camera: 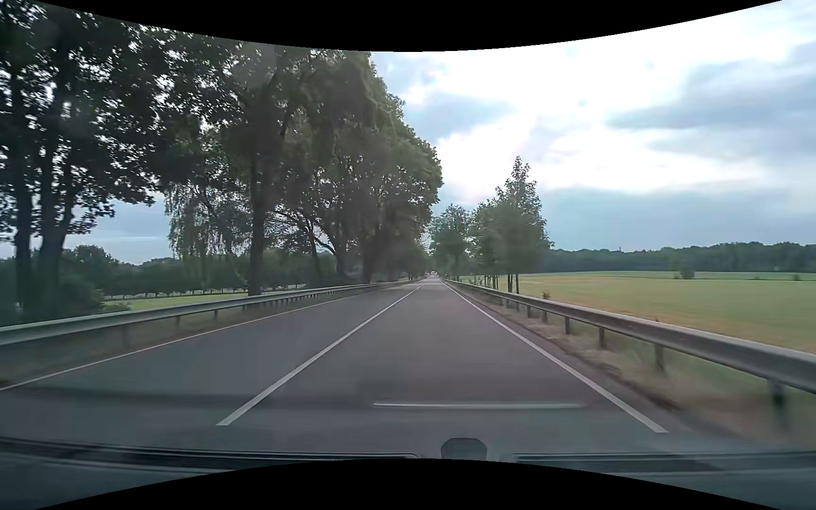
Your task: Follow the waypoints while adhering to traffic rules and regulations
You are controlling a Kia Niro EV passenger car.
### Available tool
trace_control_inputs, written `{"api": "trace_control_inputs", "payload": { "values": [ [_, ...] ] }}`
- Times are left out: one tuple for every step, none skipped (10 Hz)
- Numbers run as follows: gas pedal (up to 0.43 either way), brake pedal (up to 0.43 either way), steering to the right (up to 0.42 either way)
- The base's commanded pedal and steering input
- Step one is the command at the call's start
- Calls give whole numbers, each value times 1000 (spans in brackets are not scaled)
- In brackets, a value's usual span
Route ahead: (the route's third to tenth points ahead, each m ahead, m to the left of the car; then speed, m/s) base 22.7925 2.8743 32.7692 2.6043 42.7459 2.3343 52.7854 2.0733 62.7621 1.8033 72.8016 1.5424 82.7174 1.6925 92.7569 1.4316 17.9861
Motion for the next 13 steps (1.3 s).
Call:
{"api": "trace_control_inputs", "payload": {
  "values": [
    [157,0,-3],
    [157,0,-2],
    [157,0,-2],
    [157,0,-1],
    [157,0,0],
    [157,0,1],
    [157,0,0],
    [157,0,1],
    [157,0,1],
    [138,0,1],
    [138,0,1],
    [138,0,0],
    [138,0,0]
  ]
}}
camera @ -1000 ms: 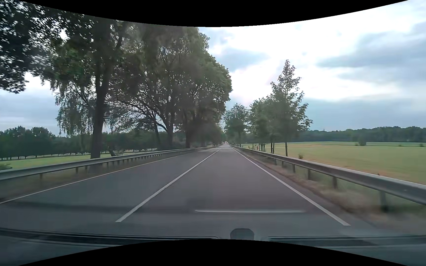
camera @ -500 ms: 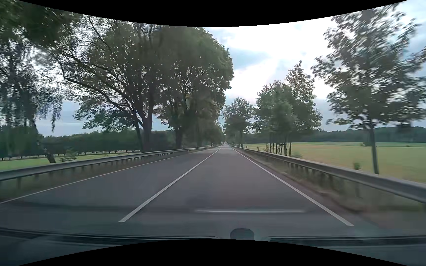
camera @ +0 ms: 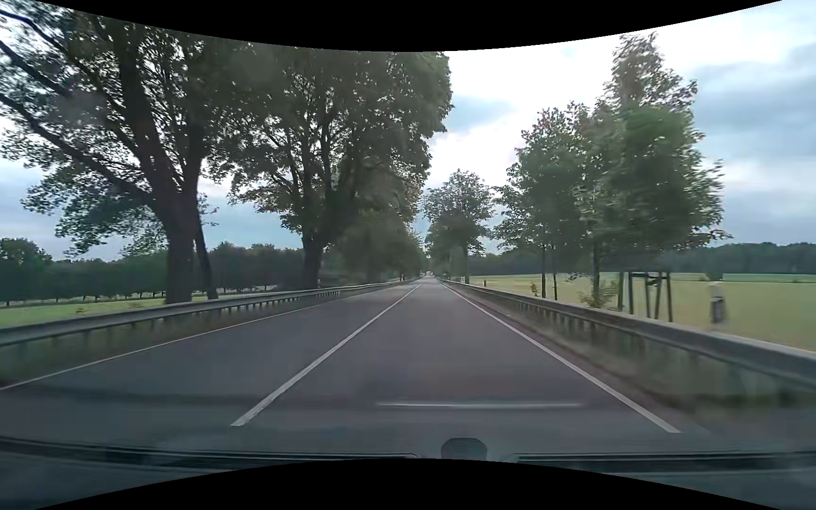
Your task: Follow the waypoints while adhering to traffic rules and regulations
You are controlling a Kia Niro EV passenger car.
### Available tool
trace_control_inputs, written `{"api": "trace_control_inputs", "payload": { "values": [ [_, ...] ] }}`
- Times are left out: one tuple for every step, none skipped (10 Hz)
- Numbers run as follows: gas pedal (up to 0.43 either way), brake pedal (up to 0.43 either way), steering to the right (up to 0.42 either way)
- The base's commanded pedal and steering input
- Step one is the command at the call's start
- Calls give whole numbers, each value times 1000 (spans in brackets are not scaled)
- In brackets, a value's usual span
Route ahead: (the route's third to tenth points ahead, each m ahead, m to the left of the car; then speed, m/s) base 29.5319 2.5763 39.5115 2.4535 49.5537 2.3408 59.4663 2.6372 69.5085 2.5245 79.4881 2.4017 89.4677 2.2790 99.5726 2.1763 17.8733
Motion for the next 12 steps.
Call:
{"api": "trace_control_inputs", "payload": {
  "values": [
    [138,0,-1],
    [138,0,-1],
    [138,0,-1],
    [138,0,-1],
    [138,0,-1],
    [138,0,-1],
    [138,0,-1],
    [138,0,-1],
    [138,0,-2],
    [138,0,-3],
    [138,0,-3],
    [138,0,-3]
  ]
}}
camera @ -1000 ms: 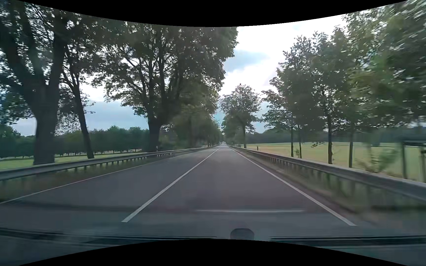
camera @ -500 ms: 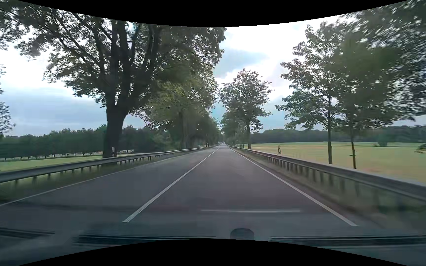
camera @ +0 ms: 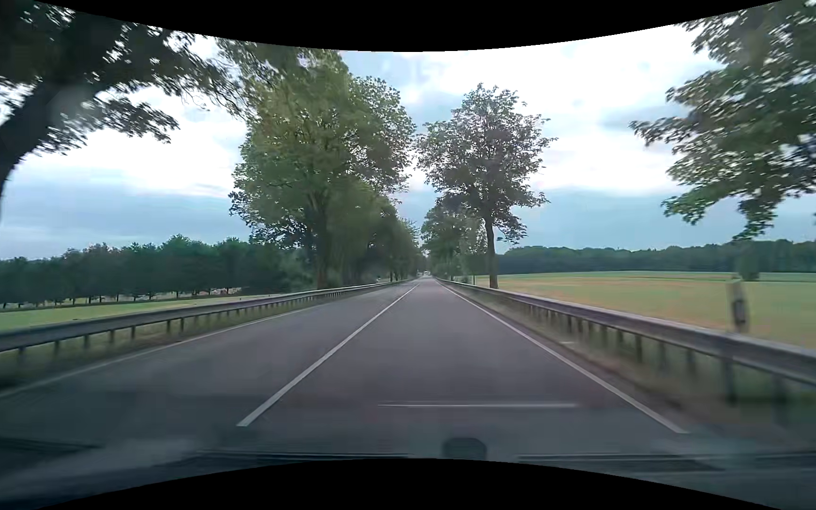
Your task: Follow the waypoints while adhering to traffic rules and regulations
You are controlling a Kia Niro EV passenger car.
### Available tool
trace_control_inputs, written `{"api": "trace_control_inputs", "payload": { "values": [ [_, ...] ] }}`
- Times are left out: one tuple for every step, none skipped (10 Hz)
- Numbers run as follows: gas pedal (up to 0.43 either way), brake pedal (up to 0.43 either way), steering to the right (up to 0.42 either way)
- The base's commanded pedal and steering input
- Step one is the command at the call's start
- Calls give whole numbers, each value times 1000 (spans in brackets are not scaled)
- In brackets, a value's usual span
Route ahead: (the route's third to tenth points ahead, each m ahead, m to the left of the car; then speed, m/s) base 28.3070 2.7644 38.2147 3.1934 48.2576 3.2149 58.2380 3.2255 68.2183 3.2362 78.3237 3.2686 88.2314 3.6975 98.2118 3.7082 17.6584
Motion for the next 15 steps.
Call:
{"api": "trace_control_inputs", "payload": {
  "values": [
    [138,0,-3],
    [138,0,-3],
    [138,0,-3],
    [138,0,-3],
    [138,0,-3],
    [138,0,-4],
    [138,0,-4],
    [138,0,-4],
    [138,0,-4],
    [138,0,-4],
    [138,0,-4],
    [138,0,-3],
    [138,0,-3],
    [138,0,-3],
    [138,0,-2]
  ]
}}
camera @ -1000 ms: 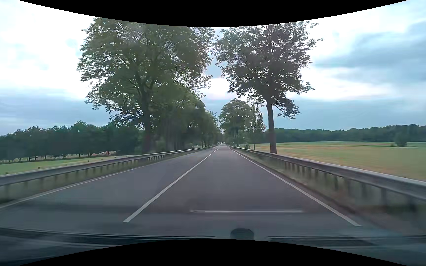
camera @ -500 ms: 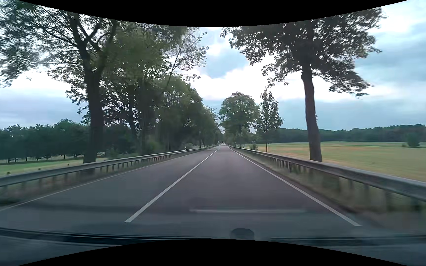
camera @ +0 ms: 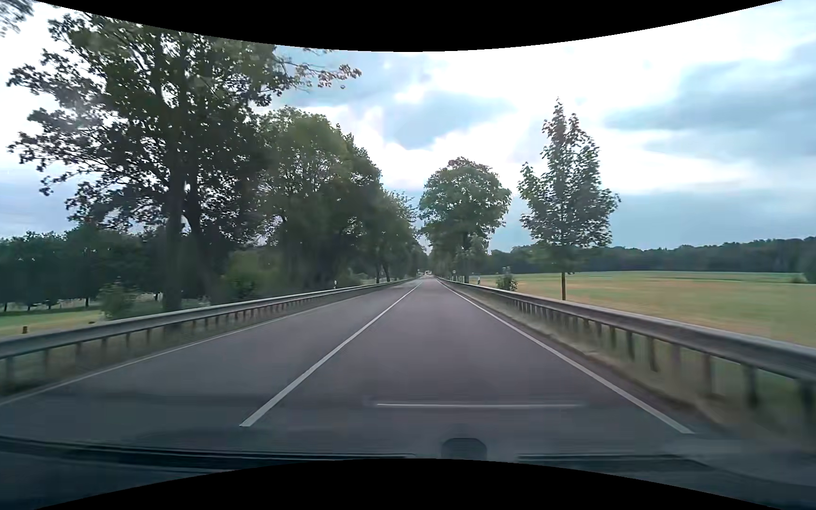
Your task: Follow the waypoints while adhering to traffic rules and regulations
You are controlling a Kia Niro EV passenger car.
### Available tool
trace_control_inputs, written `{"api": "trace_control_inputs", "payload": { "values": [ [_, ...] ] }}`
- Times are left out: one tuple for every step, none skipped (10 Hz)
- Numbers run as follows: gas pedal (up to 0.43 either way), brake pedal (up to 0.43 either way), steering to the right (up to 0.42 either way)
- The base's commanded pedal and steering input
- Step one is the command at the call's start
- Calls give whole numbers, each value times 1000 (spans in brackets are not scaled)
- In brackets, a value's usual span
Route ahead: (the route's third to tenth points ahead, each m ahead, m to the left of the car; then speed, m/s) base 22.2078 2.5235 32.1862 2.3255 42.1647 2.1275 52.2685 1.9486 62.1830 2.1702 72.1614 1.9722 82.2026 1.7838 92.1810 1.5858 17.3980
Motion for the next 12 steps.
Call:
{"api": "trace_control_inputs", "payload": {
  "values": [
    [138,0,-2],
    [138,0,-1],
    [138,0,-1],
    [138,0,-1],
    [138,0,-1],
    [138,0,-2],
    [138,0,-3],
    [138,0,-3],
    [138,0,-2],
    [138,0,-2],
    [138,0,-2],
    [138,0,-2]
  ]
}}
